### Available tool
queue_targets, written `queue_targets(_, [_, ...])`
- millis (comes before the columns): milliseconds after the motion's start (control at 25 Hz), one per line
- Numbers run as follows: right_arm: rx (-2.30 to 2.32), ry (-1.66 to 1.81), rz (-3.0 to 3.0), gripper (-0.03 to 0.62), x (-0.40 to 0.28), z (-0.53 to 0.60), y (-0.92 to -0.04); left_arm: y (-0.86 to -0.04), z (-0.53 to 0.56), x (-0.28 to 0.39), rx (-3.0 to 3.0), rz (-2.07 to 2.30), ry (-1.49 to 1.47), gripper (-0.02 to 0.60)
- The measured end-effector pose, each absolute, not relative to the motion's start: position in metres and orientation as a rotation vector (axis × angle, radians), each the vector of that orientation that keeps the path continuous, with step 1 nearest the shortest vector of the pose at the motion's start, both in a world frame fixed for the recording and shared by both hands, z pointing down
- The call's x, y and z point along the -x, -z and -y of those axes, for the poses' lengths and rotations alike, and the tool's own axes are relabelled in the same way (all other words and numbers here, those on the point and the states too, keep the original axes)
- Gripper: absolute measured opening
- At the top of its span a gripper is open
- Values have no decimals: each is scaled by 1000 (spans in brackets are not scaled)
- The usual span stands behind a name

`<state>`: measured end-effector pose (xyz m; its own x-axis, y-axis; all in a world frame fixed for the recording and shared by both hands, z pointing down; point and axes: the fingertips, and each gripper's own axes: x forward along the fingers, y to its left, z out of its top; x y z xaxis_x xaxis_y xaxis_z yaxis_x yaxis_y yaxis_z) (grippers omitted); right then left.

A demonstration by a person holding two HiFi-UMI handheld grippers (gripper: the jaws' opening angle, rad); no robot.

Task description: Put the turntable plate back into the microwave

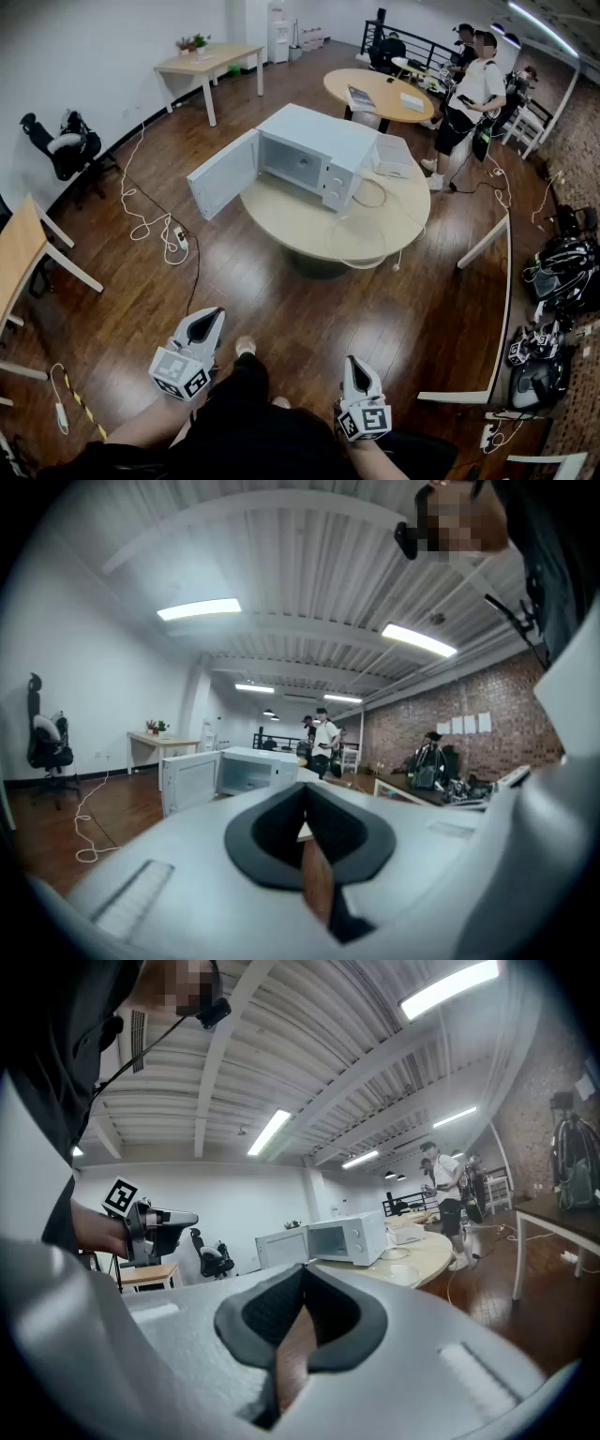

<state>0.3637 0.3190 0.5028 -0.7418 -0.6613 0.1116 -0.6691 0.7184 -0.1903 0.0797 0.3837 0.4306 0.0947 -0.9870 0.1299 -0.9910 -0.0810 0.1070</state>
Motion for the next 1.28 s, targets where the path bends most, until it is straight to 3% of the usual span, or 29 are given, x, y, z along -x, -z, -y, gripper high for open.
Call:
queue_targets(920, [-1309,-319,2719,2,-289,-206,-505,-433,-256,9,-2301,1826,38,6])
queue_targets(1280, [-1390,-236,2702,2,-243,-143,-453,-434,-204,45,-2327,1736,101,6])
